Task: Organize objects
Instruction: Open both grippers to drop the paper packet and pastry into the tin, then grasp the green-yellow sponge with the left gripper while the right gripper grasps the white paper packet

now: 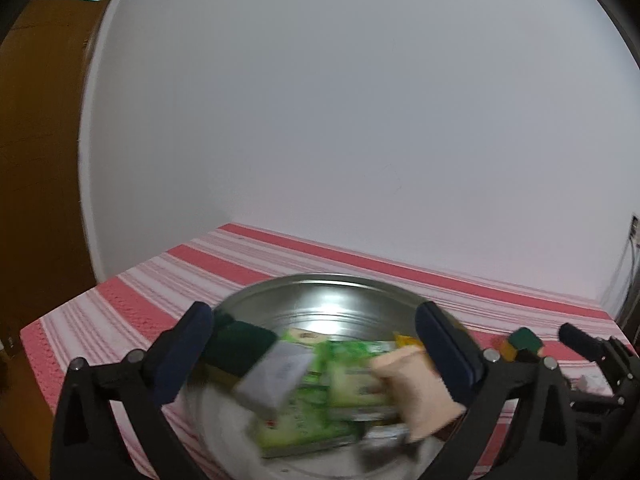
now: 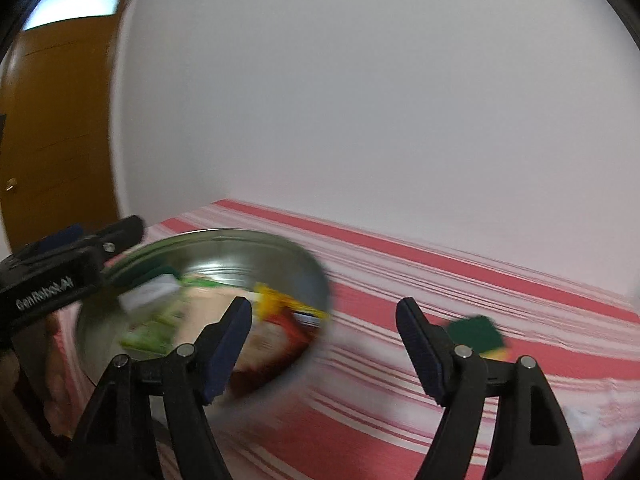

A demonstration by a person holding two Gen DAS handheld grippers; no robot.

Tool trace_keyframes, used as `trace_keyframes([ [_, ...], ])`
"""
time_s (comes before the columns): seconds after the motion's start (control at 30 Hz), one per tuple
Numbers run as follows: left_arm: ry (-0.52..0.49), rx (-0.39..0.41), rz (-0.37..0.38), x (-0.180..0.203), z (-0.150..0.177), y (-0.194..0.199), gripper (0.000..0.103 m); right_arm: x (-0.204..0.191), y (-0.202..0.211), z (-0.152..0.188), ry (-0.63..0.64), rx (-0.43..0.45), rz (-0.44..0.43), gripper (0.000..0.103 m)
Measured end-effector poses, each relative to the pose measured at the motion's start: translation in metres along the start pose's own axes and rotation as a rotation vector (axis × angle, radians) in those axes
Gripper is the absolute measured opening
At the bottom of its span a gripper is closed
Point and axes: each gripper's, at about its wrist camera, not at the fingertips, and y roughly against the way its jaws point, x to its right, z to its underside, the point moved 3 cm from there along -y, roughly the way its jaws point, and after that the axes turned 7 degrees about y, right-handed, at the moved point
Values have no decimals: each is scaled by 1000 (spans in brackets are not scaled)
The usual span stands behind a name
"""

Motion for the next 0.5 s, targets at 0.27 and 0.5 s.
trace_keyframes([
  [0.27, -64, -48, 143, 64, 9, 6, 103, 133, 25, 49, -183, -166, 366, 77],
  [0.5, -179, -131, 243, 137, 27, -6, 103, 186, 27, 89, -313, -343, 390, 77],
])
